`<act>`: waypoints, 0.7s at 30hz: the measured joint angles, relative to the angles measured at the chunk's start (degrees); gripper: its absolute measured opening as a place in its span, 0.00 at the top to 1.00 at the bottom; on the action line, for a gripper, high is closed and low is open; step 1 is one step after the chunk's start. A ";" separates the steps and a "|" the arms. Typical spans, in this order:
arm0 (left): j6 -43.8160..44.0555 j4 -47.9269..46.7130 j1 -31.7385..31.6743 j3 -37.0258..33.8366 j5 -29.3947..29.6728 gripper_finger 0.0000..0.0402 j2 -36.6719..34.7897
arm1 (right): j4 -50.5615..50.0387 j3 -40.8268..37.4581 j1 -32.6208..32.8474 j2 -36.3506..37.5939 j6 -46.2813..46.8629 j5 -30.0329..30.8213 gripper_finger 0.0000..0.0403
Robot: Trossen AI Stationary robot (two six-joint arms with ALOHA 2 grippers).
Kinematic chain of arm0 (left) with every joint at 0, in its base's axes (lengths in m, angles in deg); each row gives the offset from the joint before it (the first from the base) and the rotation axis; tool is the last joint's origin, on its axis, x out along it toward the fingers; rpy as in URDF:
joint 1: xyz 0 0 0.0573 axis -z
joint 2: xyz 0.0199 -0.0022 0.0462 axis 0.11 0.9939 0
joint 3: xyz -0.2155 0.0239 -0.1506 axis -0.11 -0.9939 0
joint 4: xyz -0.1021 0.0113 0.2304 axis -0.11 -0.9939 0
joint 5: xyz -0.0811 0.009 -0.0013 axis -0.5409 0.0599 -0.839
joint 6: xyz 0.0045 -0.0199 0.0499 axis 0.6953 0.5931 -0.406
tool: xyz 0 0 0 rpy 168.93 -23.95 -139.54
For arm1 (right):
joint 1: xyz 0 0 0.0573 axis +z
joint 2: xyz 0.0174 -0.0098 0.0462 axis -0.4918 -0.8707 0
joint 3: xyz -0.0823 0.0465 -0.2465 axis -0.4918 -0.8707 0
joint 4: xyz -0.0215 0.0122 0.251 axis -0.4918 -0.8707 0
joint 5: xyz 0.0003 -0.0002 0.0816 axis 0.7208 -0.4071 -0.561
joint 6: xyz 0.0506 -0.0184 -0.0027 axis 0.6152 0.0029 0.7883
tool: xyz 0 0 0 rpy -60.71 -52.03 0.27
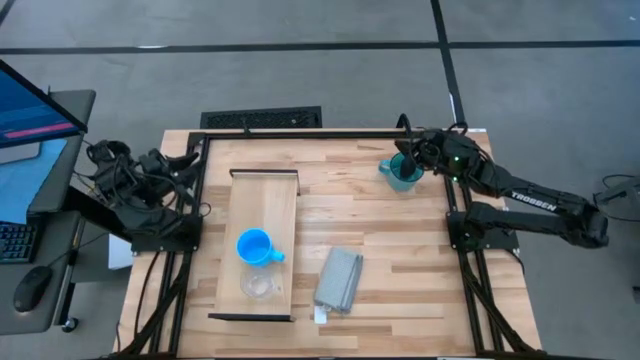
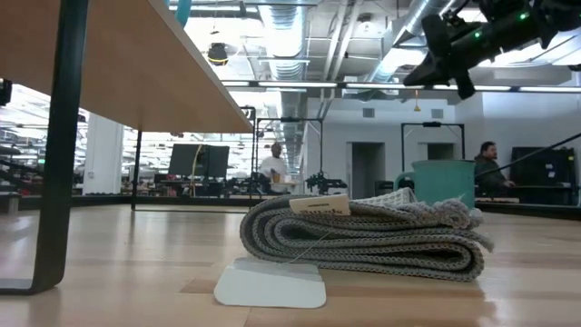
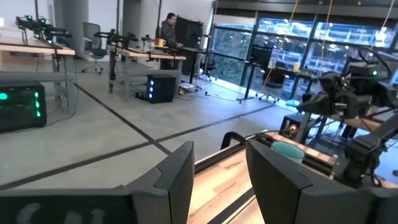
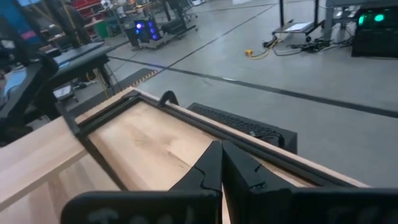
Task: Stack small to large cups/mugs on shelf
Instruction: Put the blue mug on the shelf
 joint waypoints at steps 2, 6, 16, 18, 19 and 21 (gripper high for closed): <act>-0.63 -0.24 -0.05 0.00 -0.63 0.66 -0.02 | -0.07 0.00 0.75 0.00 -0.31 0.00 0.94; -1.58 -0.91 -0.04 0.00 -2.92 0.66 0.03 | -2.02 0.00 1.94 0.00 -1.62 0.00 0.94; -9.10 -0.91 -0.45 0.00 -7.12 0.66 0.01 | -1.60 0.00 2.37 0.02 -1.60 0.02 0.94; -8.88 -1.00 -0.46 0.17 -7.31 0.66 0.01 | -1.60 0.00 2.37 0.02 -1.60 0.00 0.94; -8.56 -1.23 -0.46 0.58 -9.19 0.66 0.01 | -1.59 0.00 2.37 0.02 -1.60 0.00 0.94; -8.46 -1.17 -0.42 1.75 -17.05 0.66 0.01 | -1.45 0.00 2.36 0.02 -1.60 0.02 0.94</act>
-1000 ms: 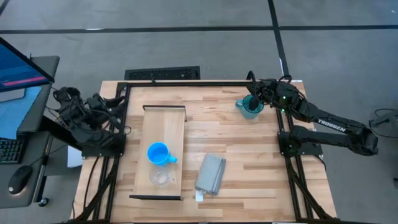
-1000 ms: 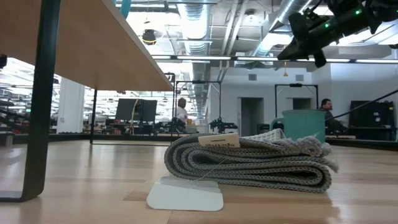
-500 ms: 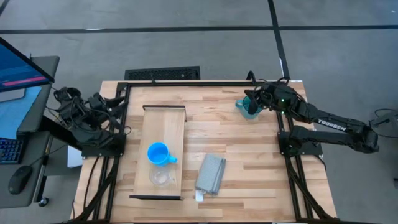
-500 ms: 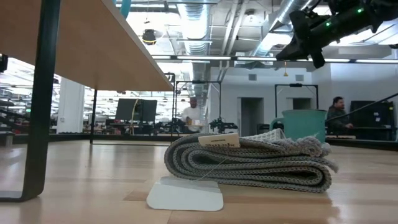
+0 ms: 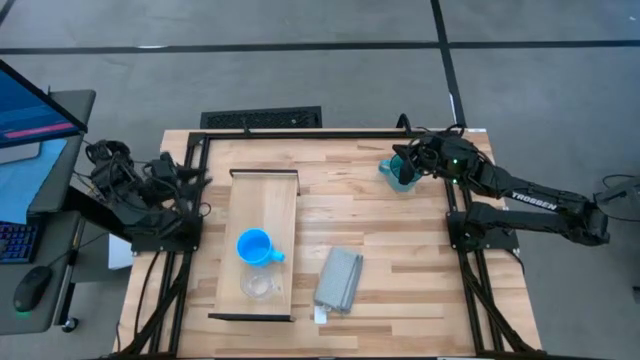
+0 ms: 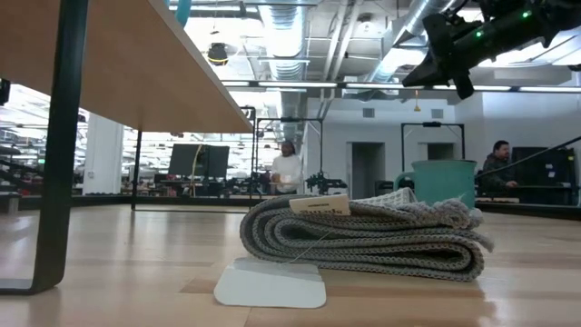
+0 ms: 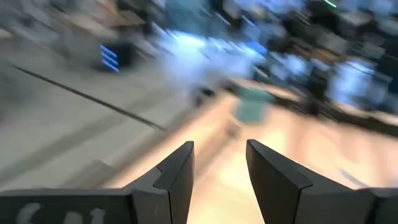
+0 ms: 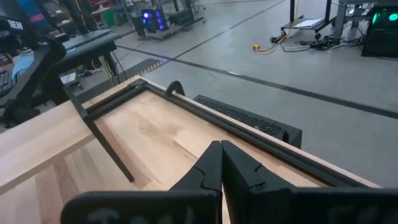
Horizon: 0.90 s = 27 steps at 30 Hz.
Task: Stack small to large cups/mugs on shelf
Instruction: Put the blue mug on the shelf
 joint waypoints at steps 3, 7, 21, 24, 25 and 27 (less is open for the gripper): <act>-3.27 3.87 0.49 0.32 -11.59 0.66 0.00 | 0.16 0.00 -0.41 0.00 -0.02 0.07 0.94; -11.48 11.73 0.95 0.21 -16.17 0.66 -0.03 | 0.20 0.00 -1.29 0.02 -0.02 0.17 0.94; -22.25 32.30 0.97 -14.19 -23.28 0.66 -16.97 | 0.20 0.00 -1.22 0.02 -0.04 0.16 0.94; -28.05 41.75 0.87 -18.30 -24.51 0.66 -17.43 | 0.20 0.01 -1.24 0.02 -0.04 0.15 0.94; -29.74 44.18 0.76 -18.88 -25.24 0.66 -17.01 | 0.20 0.00 -1.24 0.02 -0.04 0.16 0.94; -31.48 45.69 0.47 -19.37 -25.22 0.66 -15.64 | 0.26 0.00 -1.24 0.02 -0.04 0.17 0.94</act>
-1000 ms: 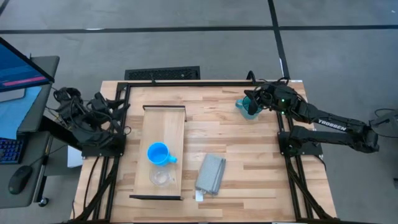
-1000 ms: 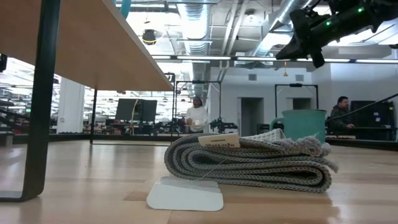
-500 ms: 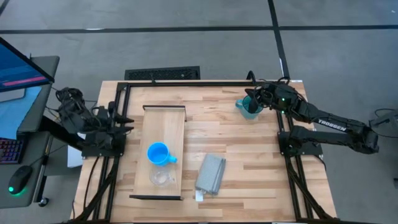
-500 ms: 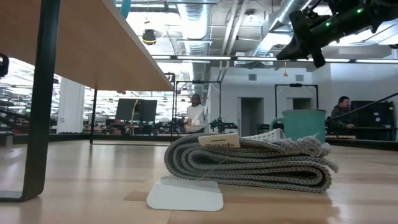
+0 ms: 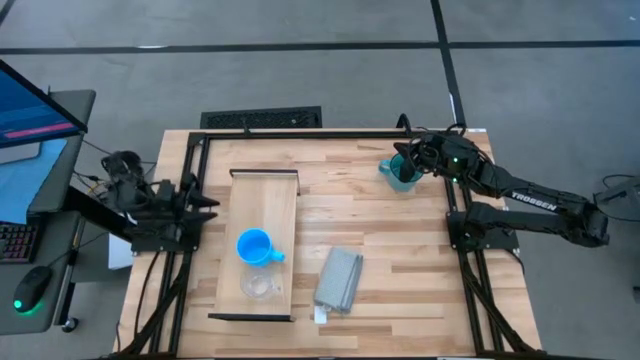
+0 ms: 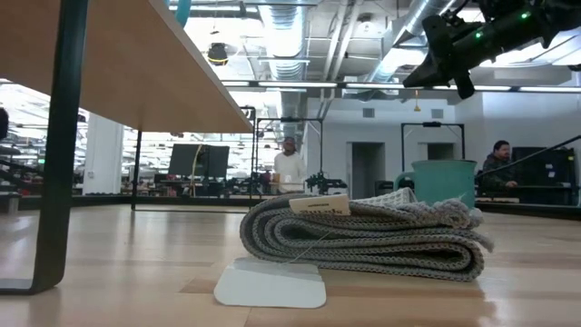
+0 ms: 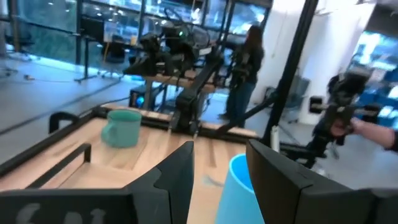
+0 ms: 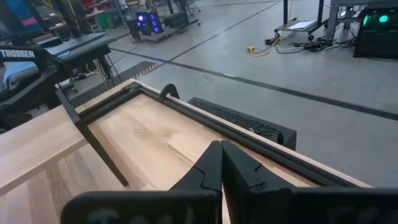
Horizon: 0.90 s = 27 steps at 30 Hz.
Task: Stack small to large cups/mugs on shelf
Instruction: Put the blue mug on the shelf
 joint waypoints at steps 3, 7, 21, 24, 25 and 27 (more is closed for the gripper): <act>2.72 -0.91 -1.24 0.01 -0.56 0.66 1.19 | 0.37 0.01 -0.02 0.00 0.00 -0.02 0.94; 7.11 -2.03 -3.87 -0.01 -3.09 0.66 3.26 | 0.37 0.02 -0.02 0.00 0.00 -0.01 0.94; 8.43 6.35 -28.42 0.02 -26.38 0.66 19.78 | 0.28 0.02 -0.02 0.00 -0.07 -0.09 0.94; 6.54 6.37 -35.45 0.02 -32.78 0.66 20.77 | -0.42 0.02 -0.02 0.00 -0.07 -0.17 0.94; 6.16 6.05 -37.39 0.02 -34.84 0.66 20.76 | -0.67 0.02 -0.02 0.00 -0.07 -0.19 0.94; 4.95 5.62 -40.83 0.02 -37.52 0.66 20.40 | -1.55 0.02 -0.02 0.00 -0.09 -0.19 0.94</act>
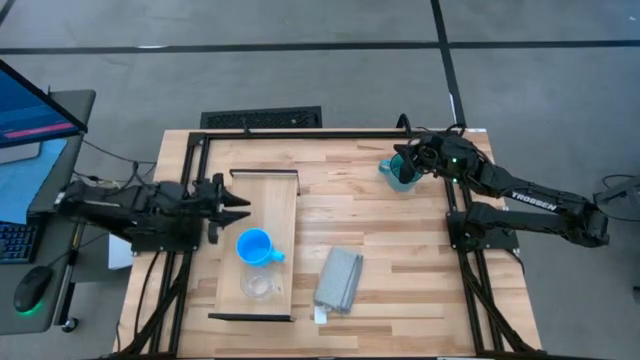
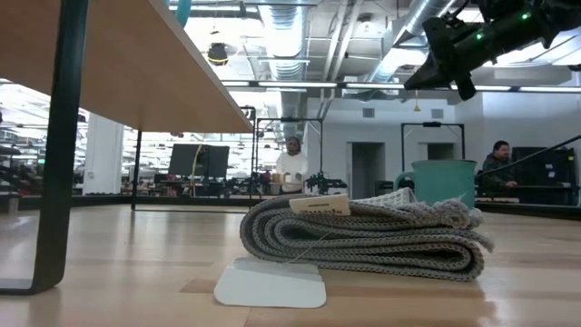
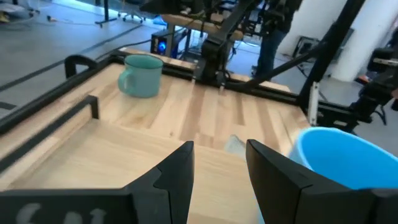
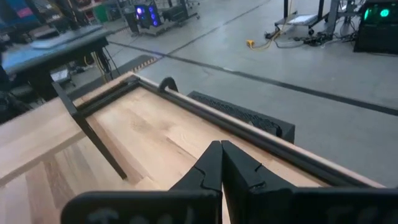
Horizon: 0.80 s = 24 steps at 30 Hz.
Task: Stack small to large cups/mugs on shelf
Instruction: Put the blue mug on the shelf
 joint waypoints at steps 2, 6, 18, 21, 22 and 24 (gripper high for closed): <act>-1.05 0.02 -2.58 0.00 -1.40 0.66 -0.72 | -1.19 0.00 0.00 0.00 0.02 -0.01 0.94; -1.80 -2.73 -6.09 0.02 -2.35 0.66 -0.94 | -5.05 0.00 0.00 0.00 0.02 -0.02 0.94; -1.32 -6.14 -10.47 0.00 -6.76 0.66 -0.90 | -14.48 0.00 -0.11 -0.02 0.07 0.00 0.94; -1.64 -6.11 -10.62 0.00 -6.83 0.66 -0.90 | -15.33 0.00 -0.11 -0.02 1.42 0.03 0.93; -2.10 -6.11 -10.61 0.00 -6.84 0.66 -0.90 | -15.30 0.00 -0.11 -0.04 2.07 0.05 0.93; -2.75 -6.11 -10.60 0.00 -6.84 0.66 -0.90 | -15.31 0.00 -0.11 -0.02 3.14 0.14 0.89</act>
